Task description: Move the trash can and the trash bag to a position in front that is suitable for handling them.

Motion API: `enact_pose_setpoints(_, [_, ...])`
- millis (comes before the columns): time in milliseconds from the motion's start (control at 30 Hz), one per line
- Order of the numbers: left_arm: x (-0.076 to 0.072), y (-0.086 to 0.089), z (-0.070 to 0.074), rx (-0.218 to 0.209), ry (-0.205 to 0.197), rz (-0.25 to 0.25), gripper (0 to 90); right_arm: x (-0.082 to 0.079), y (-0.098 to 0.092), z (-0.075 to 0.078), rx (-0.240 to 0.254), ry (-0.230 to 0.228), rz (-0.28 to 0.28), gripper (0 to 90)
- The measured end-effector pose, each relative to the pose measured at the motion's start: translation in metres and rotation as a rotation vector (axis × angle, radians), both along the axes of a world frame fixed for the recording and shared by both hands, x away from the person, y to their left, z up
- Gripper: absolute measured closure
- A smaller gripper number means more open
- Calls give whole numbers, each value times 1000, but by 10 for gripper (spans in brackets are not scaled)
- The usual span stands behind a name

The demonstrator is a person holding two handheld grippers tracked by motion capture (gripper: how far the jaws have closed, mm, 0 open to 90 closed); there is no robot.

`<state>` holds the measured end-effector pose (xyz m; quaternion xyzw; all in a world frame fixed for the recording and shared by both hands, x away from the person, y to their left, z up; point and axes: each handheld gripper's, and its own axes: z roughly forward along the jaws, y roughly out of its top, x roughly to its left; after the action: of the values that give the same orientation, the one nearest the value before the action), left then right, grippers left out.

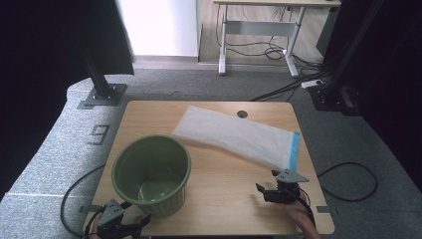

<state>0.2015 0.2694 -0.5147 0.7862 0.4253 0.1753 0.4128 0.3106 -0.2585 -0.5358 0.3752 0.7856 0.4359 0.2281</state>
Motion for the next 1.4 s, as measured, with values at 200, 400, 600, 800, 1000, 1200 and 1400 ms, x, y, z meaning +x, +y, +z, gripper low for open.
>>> enact_pose_setpoints(200, [19,-6,0,3,1,-56,120,-13,-9,-1,-6,1,-31,159])
enact_pose_setpoints(400, [43,-21,-1,11,-6,-128,139,-26,-23,-1,49,25,-66,164])
enact_pose_setpoints(600, [67,-42,1,9,-5,-175,144,-33,-25,-4,51,38,-74,163])
enact_pose_setpoints(800, [86,-65,3,5,-8,-205,150,-29,-22,-5,44,45,-68,163])
enact_pose_setpoints(1000, [101,-85,4,6,-6,-207,150,-27,-20,-5,40,51,-53,163])
enact_pose_setpoints(1200, [109,-96,4,-9,-11,-209,158,-25,-17,-6,34,60,-32,164])
enact_pose_setpoints(1400, [108,-95,4,-10,-26,-196,163,-23,-16,-7,29,67,-28,164])
